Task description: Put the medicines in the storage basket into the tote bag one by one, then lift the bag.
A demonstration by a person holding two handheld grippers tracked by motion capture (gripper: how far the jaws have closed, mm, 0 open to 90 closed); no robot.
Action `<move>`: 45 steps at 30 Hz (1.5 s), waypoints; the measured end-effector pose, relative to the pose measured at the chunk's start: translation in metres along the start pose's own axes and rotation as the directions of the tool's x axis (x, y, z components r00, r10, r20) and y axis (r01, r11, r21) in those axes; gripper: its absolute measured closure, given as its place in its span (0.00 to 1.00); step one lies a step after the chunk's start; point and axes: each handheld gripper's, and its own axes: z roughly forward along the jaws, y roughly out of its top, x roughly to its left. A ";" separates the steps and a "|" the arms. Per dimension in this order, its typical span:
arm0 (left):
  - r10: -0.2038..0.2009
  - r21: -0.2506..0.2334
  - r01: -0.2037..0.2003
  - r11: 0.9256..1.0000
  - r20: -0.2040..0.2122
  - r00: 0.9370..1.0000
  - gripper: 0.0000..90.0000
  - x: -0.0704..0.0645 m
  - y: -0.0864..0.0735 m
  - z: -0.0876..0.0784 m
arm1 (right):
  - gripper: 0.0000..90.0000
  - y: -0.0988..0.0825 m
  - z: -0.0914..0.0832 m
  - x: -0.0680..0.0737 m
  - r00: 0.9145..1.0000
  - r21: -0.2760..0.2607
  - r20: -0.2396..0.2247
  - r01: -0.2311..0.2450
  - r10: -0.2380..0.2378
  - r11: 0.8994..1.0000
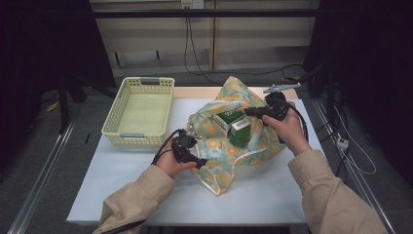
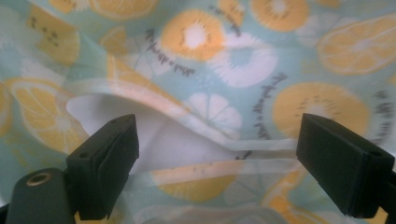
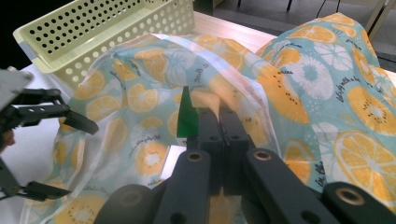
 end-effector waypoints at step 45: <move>-0.090 -0.238 0.100 0.966 0.050 0.995 1.00 0.029 0.120 -0.107 | 1.00 0.032 -0.032 -0.001 0.999 -0.065 0.035 0.024 -0.022 0.998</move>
